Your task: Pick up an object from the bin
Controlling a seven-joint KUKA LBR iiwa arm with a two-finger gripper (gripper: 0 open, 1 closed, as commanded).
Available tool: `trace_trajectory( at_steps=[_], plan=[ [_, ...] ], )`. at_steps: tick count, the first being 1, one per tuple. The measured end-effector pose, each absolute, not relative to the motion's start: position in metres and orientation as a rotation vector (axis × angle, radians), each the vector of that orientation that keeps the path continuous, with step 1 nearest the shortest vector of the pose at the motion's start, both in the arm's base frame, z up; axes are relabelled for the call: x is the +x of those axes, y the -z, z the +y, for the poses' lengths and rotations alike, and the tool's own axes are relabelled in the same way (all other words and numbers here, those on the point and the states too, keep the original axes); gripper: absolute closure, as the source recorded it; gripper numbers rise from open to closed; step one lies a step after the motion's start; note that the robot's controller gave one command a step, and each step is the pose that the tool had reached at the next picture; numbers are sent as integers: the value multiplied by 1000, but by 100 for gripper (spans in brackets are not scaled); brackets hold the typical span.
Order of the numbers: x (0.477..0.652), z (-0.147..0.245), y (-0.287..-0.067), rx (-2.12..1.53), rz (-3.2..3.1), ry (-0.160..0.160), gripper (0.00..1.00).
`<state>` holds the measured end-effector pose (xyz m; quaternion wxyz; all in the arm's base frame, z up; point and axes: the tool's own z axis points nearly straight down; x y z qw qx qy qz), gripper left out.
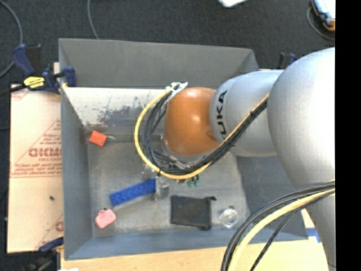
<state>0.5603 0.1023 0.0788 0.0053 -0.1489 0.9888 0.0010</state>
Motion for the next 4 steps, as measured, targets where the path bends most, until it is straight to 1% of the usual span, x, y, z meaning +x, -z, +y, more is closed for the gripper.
trace_trajectory(
  at_steps=[1, 2, 4],
  plan=[
    [560, 102, -79, -466, 3096, -3, 0],
    [560, 102, -79, -463, 3097, -3, 100],
    [560, 102, -79, -458, 3098, -3, 100]
  ],
)
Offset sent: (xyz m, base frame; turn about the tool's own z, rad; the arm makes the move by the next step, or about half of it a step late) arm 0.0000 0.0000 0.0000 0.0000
